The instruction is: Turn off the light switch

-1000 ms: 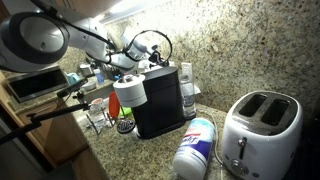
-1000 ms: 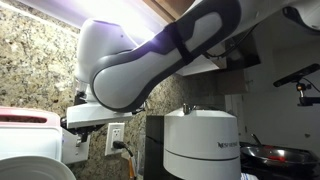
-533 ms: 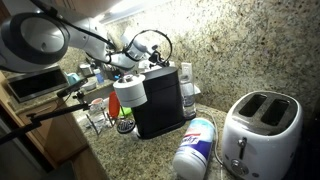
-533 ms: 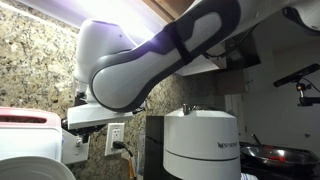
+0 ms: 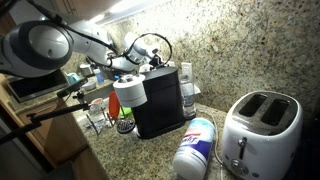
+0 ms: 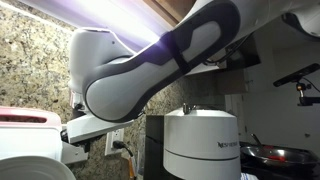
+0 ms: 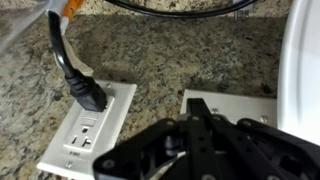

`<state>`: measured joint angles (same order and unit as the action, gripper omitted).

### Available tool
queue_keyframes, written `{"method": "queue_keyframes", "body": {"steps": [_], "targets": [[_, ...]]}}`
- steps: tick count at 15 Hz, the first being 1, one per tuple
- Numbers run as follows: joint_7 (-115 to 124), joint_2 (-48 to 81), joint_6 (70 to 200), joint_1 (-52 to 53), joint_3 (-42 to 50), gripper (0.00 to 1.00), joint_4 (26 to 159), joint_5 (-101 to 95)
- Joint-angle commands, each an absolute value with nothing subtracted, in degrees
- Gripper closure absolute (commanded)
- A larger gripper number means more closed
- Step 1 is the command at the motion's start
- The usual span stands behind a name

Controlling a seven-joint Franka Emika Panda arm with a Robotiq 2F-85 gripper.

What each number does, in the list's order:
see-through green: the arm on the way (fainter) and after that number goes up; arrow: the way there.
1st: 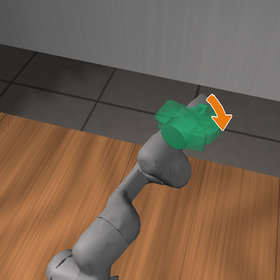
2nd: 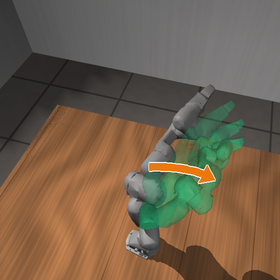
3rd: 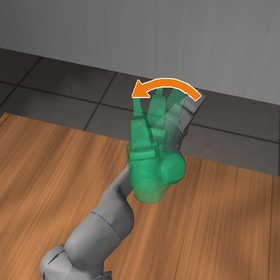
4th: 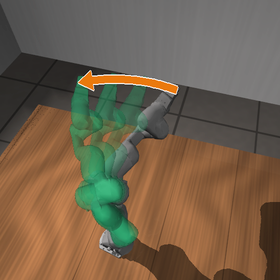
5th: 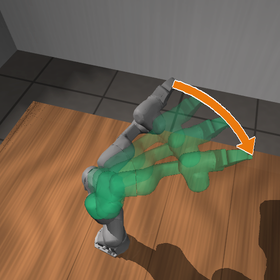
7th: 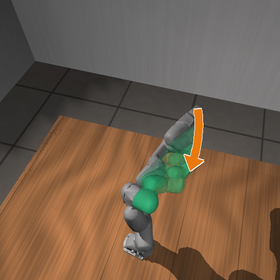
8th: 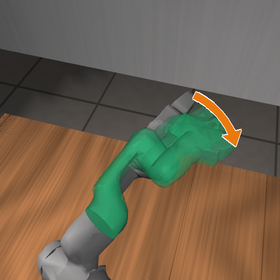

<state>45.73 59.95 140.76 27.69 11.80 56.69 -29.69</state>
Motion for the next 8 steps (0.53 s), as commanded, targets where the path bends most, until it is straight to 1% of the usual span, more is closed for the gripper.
{"method": "queue_keyframes", "body": {"steps": [1, 8], "targets": [[45.4, 59.1, 140.1, 28.7, 12.8, 1.00, 55.6, -31.3], [45.7, 57.2, 140.5, 30.0, 13.4, 1.00, 56.5, -33.4]]}}
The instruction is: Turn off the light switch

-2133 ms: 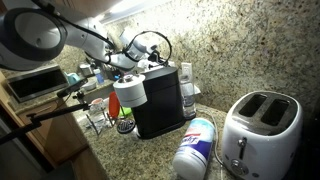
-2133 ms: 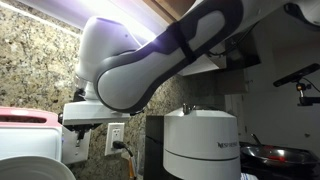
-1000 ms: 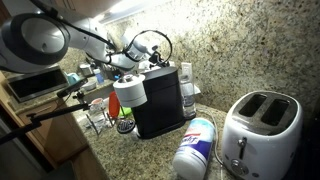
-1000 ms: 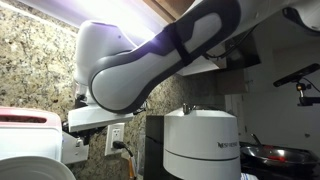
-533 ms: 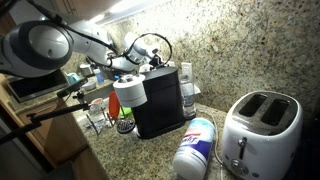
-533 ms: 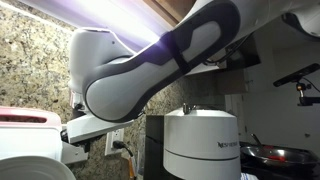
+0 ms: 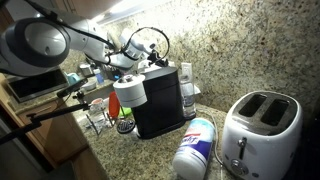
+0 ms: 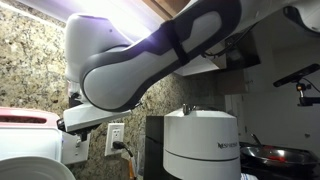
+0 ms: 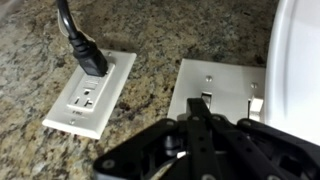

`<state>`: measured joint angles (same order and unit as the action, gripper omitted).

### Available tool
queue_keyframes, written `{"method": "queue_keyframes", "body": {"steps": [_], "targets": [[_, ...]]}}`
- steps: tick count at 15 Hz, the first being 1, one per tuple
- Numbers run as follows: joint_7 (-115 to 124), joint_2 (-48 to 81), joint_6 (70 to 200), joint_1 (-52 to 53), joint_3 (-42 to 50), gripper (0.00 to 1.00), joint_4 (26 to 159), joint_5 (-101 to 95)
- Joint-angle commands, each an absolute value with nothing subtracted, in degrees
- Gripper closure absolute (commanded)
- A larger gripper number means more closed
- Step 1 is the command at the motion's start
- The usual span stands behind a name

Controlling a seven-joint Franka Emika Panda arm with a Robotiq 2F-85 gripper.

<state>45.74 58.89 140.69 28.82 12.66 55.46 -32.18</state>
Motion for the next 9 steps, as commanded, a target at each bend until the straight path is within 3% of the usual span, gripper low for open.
{"method": "queue_keyframes", "body": {"steps": [1, 9], "targets": [[45.4, 56.9, 140.5, 30.2, 13.2, 1.00, 56.7, -33.6], [47.5, 57.0, 141.0, 31.2, 14.9, 1.00, 55.2, -34.8]]}}
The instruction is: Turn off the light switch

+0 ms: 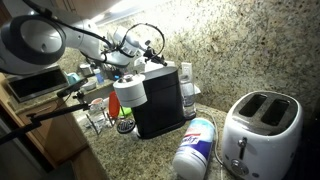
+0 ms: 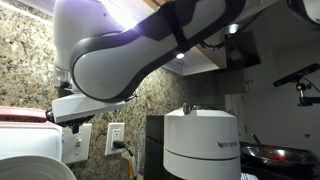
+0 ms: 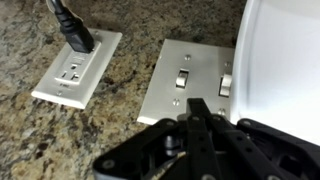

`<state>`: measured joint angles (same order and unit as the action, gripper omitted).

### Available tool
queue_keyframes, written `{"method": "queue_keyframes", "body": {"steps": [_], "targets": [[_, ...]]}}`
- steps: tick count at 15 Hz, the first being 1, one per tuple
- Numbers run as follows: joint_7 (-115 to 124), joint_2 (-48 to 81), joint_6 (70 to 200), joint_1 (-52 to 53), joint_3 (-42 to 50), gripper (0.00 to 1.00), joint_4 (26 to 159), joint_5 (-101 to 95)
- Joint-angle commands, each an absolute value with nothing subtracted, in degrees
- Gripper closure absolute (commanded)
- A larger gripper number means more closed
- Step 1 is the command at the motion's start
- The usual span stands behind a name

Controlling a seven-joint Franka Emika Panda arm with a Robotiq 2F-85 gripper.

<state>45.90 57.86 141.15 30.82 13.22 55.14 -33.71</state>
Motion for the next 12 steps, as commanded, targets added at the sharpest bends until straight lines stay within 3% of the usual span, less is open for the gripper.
{"method": "queue_keyframes", "body": {"steps": [1, 12], "targets": [[46.2, 57.8, 141.1, 30.8, 13.6, 1.00, 55.0, -33.7], [46.4, 58.4, 141.2, 30.6, 13.8, 1.00, 55.0, -33.8]]}}
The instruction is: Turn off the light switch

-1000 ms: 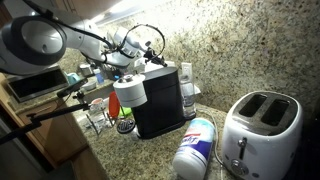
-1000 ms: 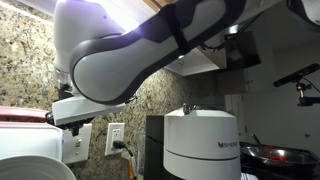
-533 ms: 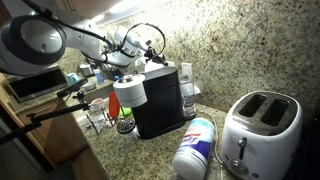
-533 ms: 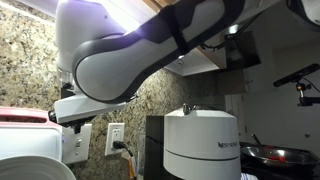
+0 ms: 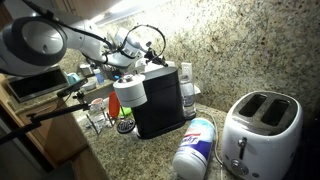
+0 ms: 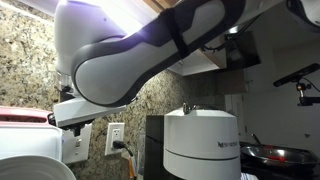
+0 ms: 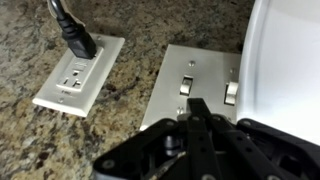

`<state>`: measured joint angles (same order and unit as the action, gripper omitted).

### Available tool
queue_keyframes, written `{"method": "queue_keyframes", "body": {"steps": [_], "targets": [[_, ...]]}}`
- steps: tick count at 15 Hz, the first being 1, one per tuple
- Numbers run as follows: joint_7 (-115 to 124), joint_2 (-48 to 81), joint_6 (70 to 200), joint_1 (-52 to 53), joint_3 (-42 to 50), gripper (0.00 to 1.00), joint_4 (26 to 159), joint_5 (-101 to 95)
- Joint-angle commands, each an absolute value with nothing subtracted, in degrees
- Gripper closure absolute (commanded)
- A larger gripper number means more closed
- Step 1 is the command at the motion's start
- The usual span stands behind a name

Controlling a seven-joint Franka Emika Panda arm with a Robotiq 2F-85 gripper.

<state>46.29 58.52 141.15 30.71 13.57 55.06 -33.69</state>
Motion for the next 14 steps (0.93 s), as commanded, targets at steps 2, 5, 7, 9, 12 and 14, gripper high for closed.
{"method": "queue_keyframes", "body": {"steps": [2, 5, 7, 9, 12, 14], "targets": [[46.6, 58.3, 141.3, 30.7, 14.0, 1.00, 55.3, -34.1], [47.0, 58.4, 140.9, 30.7, 14.4, 1.00, 55.2, -34.3], [46.9, 58.4, 140.8, 30.6, 14.5, 1.00, 55.3, -34.1], [46.9, 58.2, 140.7, 30.4, 14.6, 1.00, 55.5, -33.8], [46.7, 58.5, 140.8, 30.1, 14.7, 1.00, 55.3, -33.8], [46.6, 58.9, 140.6, 30.0, 14.5, 1.00, 55.0, -33.6]]}}
